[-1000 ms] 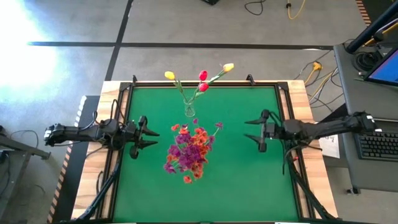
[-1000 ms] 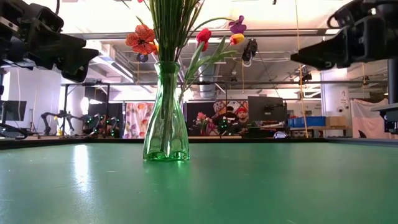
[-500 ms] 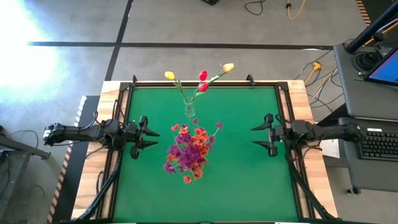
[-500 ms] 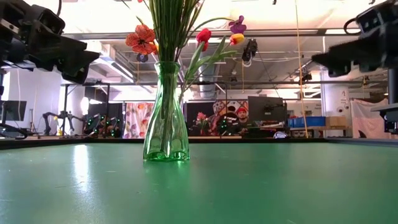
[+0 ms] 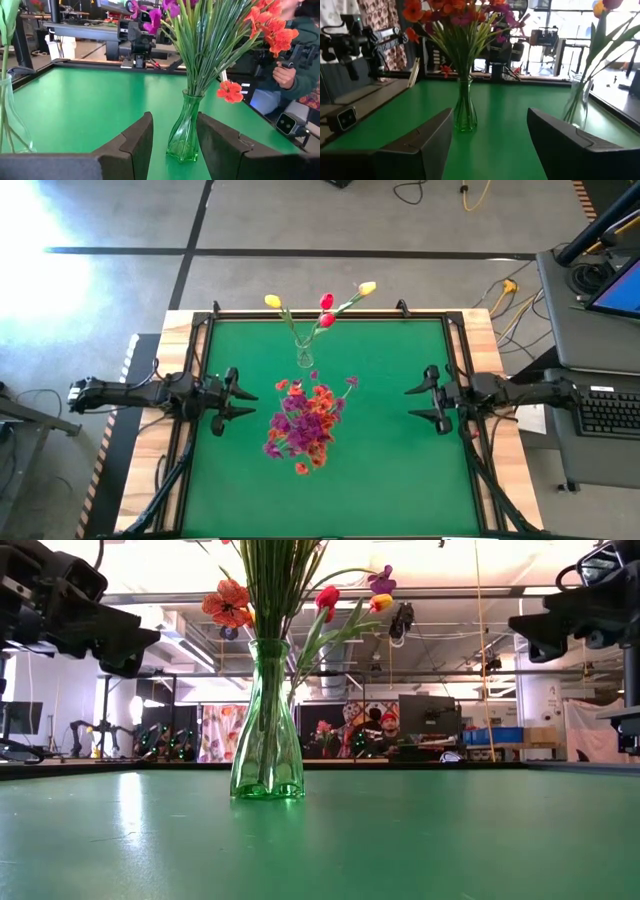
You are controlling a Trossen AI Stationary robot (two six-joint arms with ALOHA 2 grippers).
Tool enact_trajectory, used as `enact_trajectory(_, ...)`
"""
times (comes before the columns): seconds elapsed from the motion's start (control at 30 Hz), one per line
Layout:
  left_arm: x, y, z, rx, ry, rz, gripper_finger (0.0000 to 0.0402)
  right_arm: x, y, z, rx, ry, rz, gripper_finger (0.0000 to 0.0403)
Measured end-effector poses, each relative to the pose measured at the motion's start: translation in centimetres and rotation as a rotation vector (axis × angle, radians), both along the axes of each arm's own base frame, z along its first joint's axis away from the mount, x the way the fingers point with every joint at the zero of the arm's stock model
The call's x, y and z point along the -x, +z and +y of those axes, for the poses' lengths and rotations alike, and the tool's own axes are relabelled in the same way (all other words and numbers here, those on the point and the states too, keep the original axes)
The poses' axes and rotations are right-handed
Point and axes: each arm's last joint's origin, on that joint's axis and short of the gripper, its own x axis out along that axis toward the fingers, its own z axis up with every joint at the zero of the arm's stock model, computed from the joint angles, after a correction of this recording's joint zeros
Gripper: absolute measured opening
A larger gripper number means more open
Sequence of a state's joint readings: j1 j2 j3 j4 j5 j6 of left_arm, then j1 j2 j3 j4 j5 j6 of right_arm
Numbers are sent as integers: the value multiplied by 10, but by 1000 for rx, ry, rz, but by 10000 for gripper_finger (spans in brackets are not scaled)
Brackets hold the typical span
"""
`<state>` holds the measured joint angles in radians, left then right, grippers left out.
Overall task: Sort flowers into vase by color
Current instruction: Return to Home Position
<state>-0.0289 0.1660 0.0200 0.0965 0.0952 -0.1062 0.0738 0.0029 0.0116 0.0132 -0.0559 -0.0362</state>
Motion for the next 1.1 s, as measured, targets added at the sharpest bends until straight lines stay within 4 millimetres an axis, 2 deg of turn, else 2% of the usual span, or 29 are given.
enact_trajectory(0.23,-1,-1,0,0,0,14,140,0,-1,0,-53,-3,14,247)
enact_trajectory(1.1,-2,-3,0,-1,0,36,140,-1,-1,0,-34,-4,10,247)
